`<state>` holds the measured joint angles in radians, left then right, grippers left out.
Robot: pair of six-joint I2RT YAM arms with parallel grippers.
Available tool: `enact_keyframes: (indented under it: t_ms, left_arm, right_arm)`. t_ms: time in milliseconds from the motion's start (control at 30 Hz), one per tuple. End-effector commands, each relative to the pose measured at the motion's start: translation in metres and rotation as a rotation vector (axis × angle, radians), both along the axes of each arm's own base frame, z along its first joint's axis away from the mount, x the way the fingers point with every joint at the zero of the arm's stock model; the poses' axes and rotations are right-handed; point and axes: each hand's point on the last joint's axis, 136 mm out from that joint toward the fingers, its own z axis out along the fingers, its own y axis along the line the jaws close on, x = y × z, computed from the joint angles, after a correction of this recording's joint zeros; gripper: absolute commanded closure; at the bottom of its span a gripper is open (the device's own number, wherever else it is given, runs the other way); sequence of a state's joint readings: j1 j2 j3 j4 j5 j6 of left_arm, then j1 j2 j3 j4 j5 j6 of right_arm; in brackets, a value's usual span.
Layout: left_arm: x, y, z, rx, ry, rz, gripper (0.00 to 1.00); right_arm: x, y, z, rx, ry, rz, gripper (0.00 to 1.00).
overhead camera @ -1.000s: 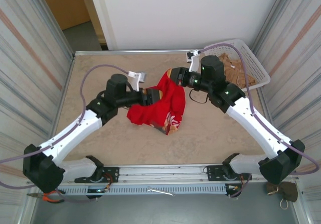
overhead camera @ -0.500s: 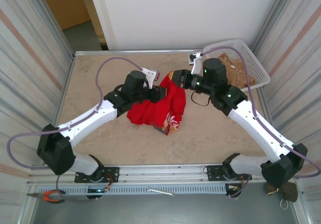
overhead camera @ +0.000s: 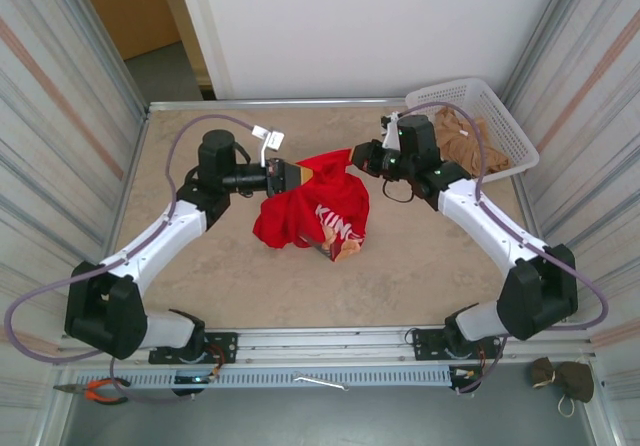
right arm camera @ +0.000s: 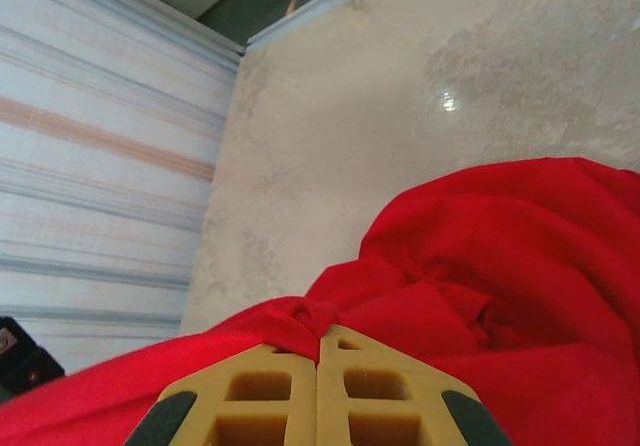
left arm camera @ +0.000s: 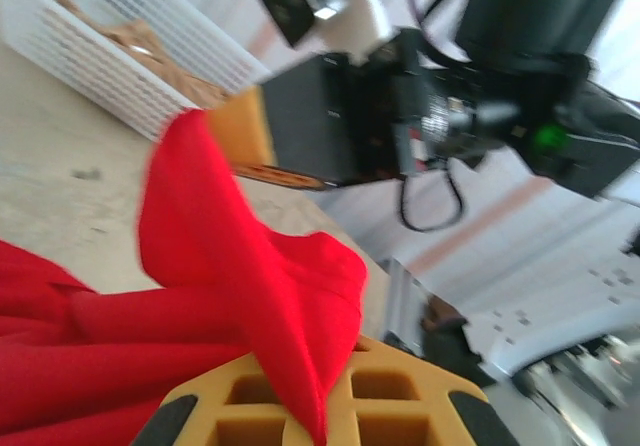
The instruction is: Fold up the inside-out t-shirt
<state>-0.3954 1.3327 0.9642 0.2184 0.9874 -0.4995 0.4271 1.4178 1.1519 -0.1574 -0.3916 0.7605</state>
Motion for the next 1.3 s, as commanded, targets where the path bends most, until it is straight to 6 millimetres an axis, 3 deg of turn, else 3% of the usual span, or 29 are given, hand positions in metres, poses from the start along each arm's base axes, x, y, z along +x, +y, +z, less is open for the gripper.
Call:
enact_keyframes:
  t_ms: [0, 33, 100, 233, 367, 533, 667, 833, 967, 1033, 1267]
  left_arm:
    - [-0.034, 0.001, 0.037, -0.103, -0.099, -0.201, 0.95]
    - [-0.033, 0.001, 0.036, -0.101, -0.092, -0.200, 0.91]
    - [-0.030, 0.001, 0.032, -0.091, -0.081, -0.187, 0.89]
    - [-0.026, 0.001, 0.028, -0.085, -0.075, -0.164, 0.90]
    - [-0.025, 0.001, 0.026, -0.079, -0.071, -0.163, 0.93]
    - [-0.025, 0.001, 0.023, -0.068, -0.065, -0.166, 0.94]
    - [-0.026, 0.001, 0.024, -0.064, -0.066, -0.166, 0.94]
    - [-0.026, 0.001, 0.024, -0.061, -0.064, -0.166, 0.94]
    - [-0.025, 0.001, 0.022, -0.060, -0.061, -0.165, 0.96]
    - [-0.023, 0.001, 0.020, -0.056, -0.059, -0.161, 0.97]
    - [-0.018, -0.001, 0.016, -0.047, -0.054, -0.152, 0.95]
  right_arm:
    - [0.018, -0.012, 0.003, -0.020, -0.007, -0.060, 0.75]
    - [0.014, -0.011, 0.005, -0.027, -0.014, -0.041, 0.55]
    - [0.003, -0.014, 0.016, -0.037, -0.043, -0.036, 0.42]
    - [-0.034, -0.018, 0.044, -0.022, -0.114, -0.028, 0.42]
    - [-0.064, 0.004, 0.069, 0.008, -0.182, 0.043, 0.43]
    - [-0.074, 0.045, 0.082, 0.053, -0.192, 0.159, 0.40]
    - [-0.071, 0.069, 0.080, 0.056, -0.181, 0.206, 0.40]
    - [-0.071, 0.083, 0.076, 0.056, -0.171, 0.230, 0.52]
    - [-0.073, 0.081, 0.081, 0.064, -0.179, 0.225, 0.78]
    - [-0.076, 0.077, 0.087, 0.072, -0.192, 0.221, 0.98]
    - [-0.081, 0.051, 0.127, 0.126, -0.269, 0.176, 1.00]
